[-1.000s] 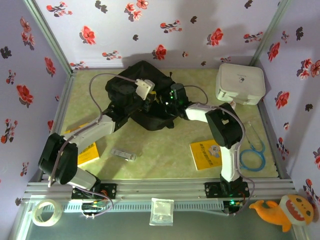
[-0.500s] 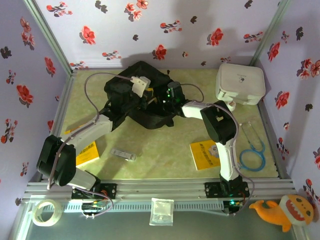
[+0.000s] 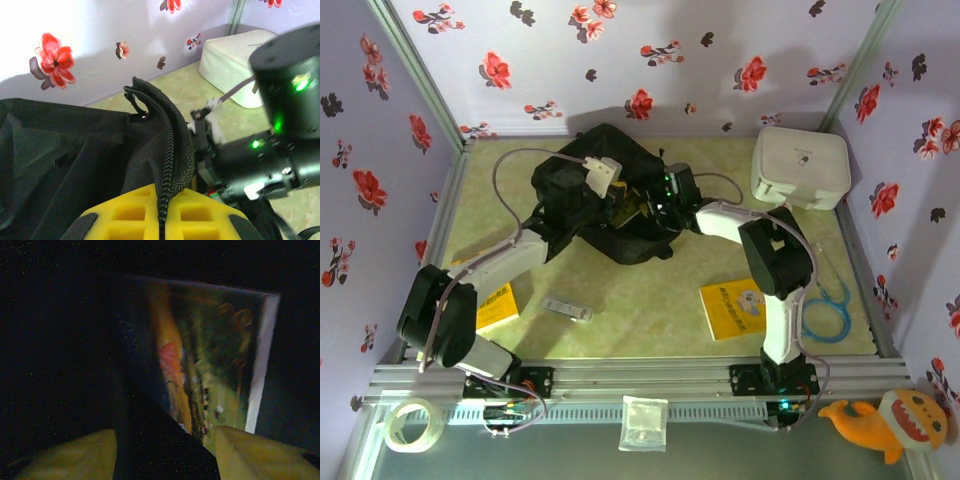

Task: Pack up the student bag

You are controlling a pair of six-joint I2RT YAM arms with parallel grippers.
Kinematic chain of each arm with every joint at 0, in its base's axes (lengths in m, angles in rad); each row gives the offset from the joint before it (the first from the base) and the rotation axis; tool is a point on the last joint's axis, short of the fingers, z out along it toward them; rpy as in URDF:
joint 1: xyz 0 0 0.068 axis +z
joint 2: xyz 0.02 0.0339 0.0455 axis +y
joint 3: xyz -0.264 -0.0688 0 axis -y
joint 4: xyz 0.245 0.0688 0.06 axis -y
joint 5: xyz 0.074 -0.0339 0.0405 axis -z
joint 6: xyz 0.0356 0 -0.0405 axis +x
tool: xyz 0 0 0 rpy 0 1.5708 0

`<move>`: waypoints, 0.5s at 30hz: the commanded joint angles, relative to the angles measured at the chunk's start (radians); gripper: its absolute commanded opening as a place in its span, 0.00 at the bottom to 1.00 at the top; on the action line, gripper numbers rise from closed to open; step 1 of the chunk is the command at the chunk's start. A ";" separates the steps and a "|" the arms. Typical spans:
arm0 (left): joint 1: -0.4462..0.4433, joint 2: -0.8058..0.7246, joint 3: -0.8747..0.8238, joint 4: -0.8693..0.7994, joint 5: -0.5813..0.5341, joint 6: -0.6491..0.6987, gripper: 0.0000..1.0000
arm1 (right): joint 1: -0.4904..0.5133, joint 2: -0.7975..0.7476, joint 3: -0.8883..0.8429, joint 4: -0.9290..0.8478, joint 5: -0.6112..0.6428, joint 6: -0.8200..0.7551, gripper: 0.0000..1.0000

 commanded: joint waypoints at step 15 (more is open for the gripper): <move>0.027 -0.079 -0.101 -0.040 -0.081 0.085 0.05 | -0.015 -0.463 -0.219 -0.395 0.285 -0.359 0.58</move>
